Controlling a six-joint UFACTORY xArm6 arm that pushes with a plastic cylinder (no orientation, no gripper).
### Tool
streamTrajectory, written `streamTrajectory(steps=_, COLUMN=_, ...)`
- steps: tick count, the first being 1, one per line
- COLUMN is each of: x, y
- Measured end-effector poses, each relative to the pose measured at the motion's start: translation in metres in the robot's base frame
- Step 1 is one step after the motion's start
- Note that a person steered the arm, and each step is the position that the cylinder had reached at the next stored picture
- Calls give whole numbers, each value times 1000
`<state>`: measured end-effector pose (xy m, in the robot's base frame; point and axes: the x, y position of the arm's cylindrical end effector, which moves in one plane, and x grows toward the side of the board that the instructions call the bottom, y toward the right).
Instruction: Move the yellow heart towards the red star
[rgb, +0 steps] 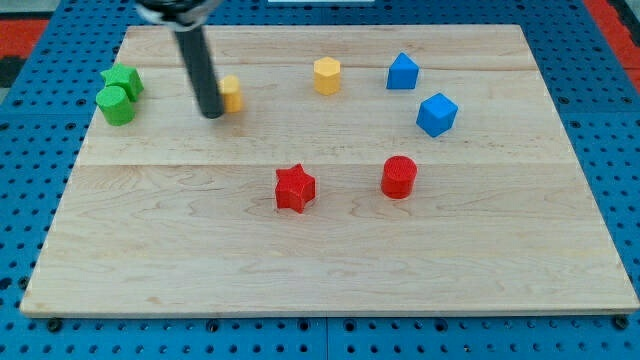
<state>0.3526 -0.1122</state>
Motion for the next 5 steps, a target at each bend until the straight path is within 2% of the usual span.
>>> streamTrajectory(steps=1, x=-4, y=19)
streamTrajectory(steps=3, x=3, y=112)
streamTrajectory(steps=5, x=2, y=119)
